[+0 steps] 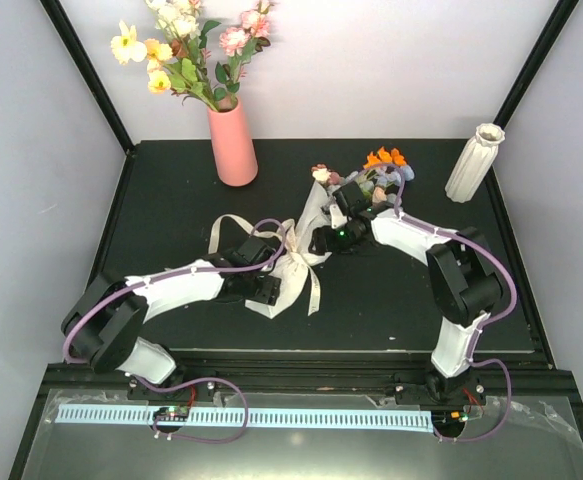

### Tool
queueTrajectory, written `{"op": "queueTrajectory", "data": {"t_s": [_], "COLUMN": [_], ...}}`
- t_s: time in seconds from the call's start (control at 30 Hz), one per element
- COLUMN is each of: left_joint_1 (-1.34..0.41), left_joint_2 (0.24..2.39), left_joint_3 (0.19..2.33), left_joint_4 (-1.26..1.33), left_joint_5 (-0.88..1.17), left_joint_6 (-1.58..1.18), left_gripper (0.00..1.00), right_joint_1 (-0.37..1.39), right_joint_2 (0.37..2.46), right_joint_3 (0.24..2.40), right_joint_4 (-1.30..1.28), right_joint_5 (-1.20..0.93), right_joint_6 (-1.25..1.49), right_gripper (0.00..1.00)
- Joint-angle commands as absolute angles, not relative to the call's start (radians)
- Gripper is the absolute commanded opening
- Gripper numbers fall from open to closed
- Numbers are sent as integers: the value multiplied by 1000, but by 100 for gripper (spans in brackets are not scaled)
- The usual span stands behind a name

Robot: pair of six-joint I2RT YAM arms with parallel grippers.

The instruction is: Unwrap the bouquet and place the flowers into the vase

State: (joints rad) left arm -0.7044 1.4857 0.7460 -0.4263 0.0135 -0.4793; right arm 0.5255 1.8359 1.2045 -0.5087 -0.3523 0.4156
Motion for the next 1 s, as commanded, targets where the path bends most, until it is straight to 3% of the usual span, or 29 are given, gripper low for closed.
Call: {"op": "queueTrajectory", "data": {"t_s": [0.0,0.23,0.47,0.67,0.97], "left_joint_1": [-703,-703,-688,-639,-589], "left_joint_2": [1419,1339,1320,1380,1459], "left_joint_3": [773,786,828,878,888], "left_joint_4": [-507,-567,-572,-560,-484], "left_joint_5": [-32,4,17,52,205], "left_joint_6": [-443,-426,-356,-294,-230], "left_gripper": [77,83,90,92,88], "right_joint_1": [523,528,575,655,696], "right_joint_2": [1767,1648,1527,1526,1622], "right_joint_3": [1279,1197,981,894,933], "right_joint_4": [-597,-601,-420,-295,-285], "right_joint_5": [-385,-428,-407,-338,-241], "right_joint_6": [316,272,328,347,373], "right_gripper": [76,79,78,77,71]}}
